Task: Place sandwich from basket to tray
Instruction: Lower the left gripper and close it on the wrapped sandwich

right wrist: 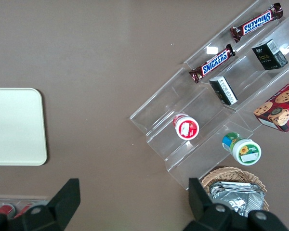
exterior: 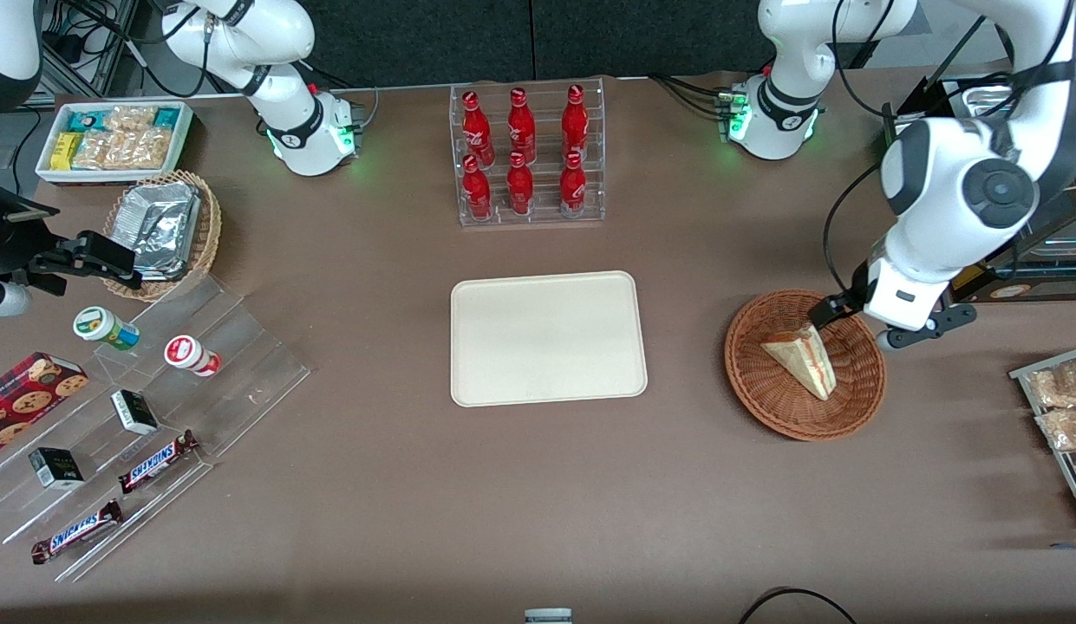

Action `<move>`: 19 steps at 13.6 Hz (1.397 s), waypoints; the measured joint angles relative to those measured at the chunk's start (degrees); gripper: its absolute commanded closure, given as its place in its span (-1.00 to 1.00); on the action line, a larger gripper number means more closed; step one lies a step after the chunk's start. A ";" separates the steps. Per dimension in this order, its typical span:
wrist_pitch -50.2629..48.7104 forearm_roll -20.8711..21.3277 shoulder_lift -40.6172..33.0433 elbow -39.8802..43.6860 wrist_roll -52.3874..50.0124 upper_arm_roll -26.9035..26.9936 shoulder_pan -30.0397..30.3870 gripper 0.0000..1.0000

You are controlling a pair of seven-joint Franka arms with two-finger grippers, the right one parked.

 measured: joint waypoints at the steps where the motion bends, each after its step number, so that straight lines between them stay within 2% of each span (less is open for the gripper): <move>1: 2.50 0.00 0.58 -1.26 -2.59 -0.06 -0.02 -1.00; 6: 16.22 0.00 4.86 -6.17 -9.99 -0.31 -0.25 -1.00; 15: 18.72 0.00 9.05 -7.50 -12.09 -0.31 -0.26 -0.99; 16: 19.29 0.00 9.54 -7.52 -12.12 -0.30 -0.25 -0.76; 19: 20.70 0.00 11.04 -7.54 -12.26 -0.23 -0.16 0.62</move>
